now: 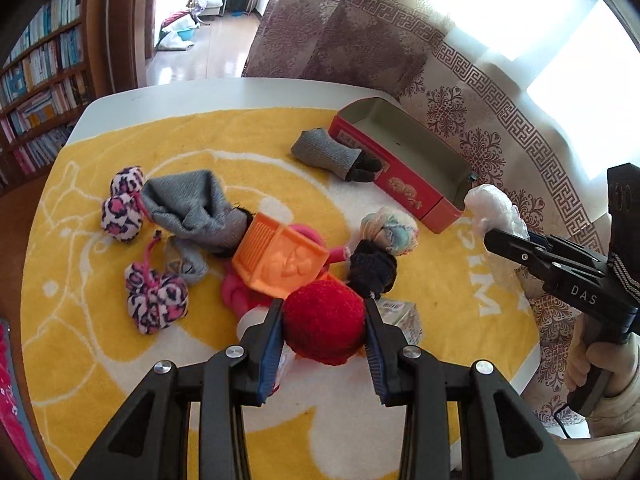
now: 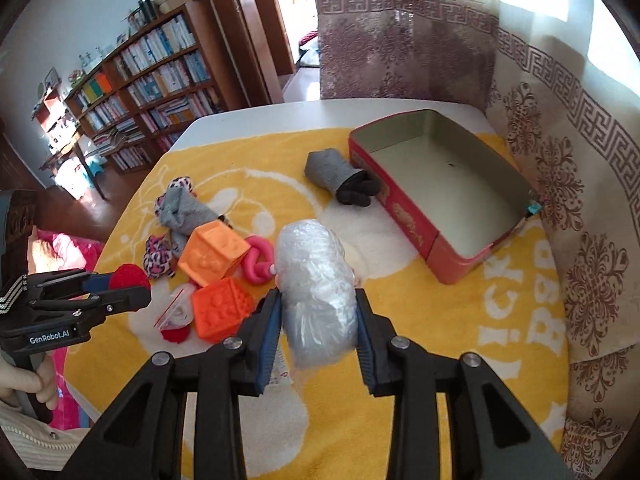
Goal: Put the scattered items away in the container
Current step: 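Carry both items into the red tin and open both tools, then move both tools back over the toy pile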
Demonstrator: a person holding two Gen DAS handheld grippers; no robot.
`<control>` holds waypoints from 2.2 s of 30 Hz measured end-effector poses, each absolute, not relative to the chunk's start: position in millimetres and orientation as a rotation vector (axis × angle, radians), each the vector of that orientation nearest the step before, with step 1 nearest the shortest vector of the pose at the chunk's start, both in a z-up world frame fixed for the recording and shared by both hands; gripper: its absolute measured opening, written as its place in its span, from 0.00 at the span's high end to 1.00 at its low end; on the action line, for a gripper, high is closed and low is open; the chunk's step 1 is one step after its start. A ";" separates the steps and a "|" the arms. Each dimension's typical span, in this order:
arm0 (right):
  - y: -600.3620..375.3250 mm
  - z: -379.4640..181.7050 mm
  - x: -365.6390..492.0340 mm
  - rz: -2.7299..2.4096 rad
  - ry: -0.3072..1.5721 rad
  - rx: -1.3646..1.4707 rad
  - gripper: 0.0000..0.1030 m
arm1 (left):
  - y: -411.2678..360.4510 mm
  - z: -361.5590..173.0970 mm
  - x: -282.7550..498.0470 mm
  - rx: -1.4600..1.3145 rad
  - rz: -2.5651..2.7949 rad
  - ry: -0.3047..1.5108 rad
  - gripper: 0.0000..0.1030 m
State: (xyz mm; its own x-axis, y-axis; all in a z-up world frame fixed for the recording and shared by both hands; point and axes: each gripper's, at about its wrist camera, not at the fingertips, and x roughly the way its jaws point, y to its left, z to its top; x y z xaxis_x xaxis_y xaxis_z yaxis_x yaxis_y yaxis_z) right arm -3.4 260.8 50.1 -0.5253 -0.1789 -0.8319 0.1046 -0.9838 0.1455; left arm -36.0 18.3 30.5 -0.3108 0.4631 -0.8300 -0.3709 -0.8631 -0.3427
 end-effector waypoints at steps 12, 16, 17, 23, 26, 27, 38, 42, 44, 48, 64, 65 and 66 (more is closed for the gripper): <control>349.8 63.2 -57.2 -2.772 -0.248 1.350 0.63 | 136.4 73.0 -122.3 -1.343 2.158 -0.163 0.62; 366.7 57.3 -72.2 -2.777 -0.267 1.339 0.63 | 183.4 76.4 -149.6 -1.339 2.146 -0.133 0.62; 370.1 54.7 -75.6 -2.776 -0.269 1.342 0.63 | 194.5 76.5 -155.2 -1.336 2.144 -0.124 0.62; 386.2 42.1 -92.5 -2.762 -0.294 1.362 0.63 | 245.2 64.4 -188.1 -1.371 2.111 -0.125 0.56; 391.0 34.3 -99.6 -2.746 -0.294 1.404 0.48 | 254.7 55.4 -198.1 -1.401 2.088 -0.169 0.29; 392.3 32.0 -100.7 -2.745 -0.294 1.416 0.42 | 255.6 54.8 -199.0 -1.392 2.098 -0.166 0.29; 391.0 19.9 -100.6 -2.713 -0.376 1.428 0.33 | 207.3 47.6 -197.7 -1.419 2.178 -0.185 0.29; 370.9 18.5 -97.2 -2.650 -0.371 1.430 0.33 | 169.9 42.8 -188.7 -1.455 2.229 -0.243 0.29; 357.7 18.1 -93.9 -2.616 -0.355 1.429 0.33 | 150.5 39.6 -182.7 -1.478 2.243 -0.272 0.29; 333.0 12.7 -87.2 -2.536 -0.373 1.455 0.33 | 112.4 34.7 -165.0 -1.506 2.286 -0.276 0.29; 270.5 -8.1 -30.5 -2.385 -0.383 1.591 0.33 | -35.3 1.7 -75.7 -1.652 2.332 -0.393 0.29; 265.0 -8.3 -25.8 -2.373 -0.368 1.594 0.33 | -38.7 -3.3 -69.9 -1.671 2.321 -0.392 0.29; 259.0 -9.1 -21.2 -2.361 -0.355 1.598 0.33 | -41.2 -8.4 -64.3 -1.689 2.308 -0.390 0.29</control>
